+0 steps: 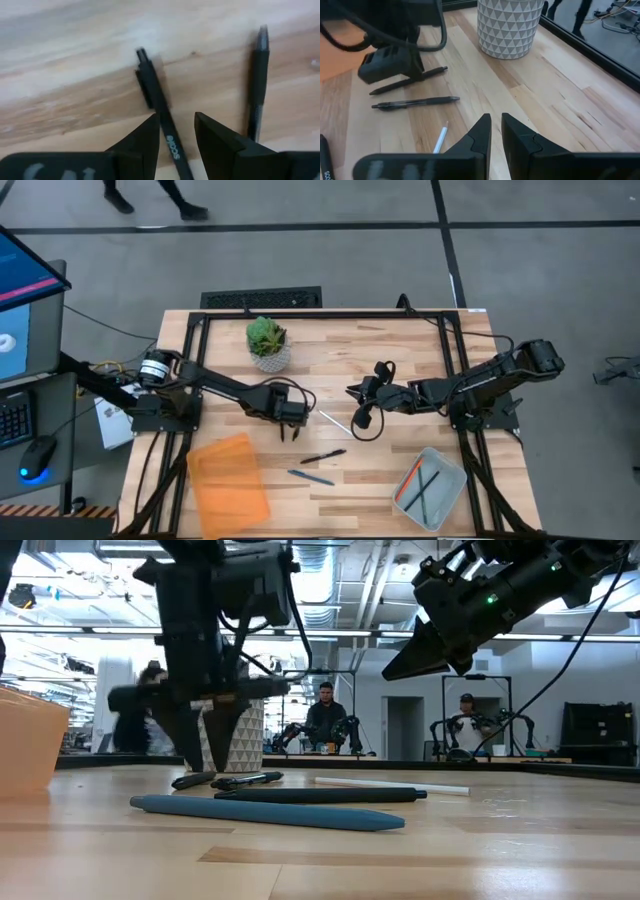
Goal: Sort pens & pencils
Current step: Put the black pen into the orange bin
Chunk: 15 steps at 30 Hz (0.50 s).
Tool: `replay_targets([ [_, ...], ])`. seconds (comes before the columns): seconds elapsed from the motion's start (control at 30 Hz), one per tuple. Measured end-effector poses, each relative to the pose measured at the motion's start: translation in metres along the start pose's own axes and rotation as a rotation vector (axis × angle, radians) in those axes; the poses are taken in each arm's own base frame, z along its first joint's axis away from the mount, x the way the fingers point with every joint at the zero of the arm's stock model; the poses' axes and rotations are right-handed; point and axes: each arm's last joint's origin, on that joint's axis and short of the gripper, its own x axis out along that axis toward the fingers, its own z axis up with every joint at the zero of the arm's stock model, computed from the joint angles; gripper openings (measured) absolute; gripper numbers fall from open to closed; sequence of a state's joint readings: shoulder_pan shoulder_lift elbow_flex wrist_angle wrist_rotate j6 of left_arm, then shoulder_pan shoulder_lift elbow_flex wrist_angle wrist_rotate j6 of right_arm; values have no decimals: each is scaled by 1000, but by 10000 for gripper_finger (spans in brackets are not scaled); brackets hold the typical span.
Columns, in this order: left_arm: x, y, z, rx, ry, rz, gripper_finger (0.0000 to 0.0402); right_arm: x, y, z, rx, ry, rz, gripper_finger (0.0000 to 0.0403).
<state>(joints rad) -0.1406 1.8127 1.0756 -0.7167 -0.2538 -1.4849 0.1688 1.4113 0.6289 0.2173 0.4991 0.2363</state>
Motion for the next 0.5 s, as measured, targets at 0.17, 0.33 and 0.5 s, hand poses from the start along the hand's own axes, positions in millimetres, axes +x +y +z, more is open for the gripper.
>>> replay_targets([
  [0.17,19,-3,-5,20,24,50,114,0,0,0,-1,2,0,67],
  [0.33,19,-2,-11,44,-17,63,114,0,0,0,0,1,0,67],
  [0.5,16,-4,-24,88,-124,45,114,0,0,0,0,1,0,67],
])
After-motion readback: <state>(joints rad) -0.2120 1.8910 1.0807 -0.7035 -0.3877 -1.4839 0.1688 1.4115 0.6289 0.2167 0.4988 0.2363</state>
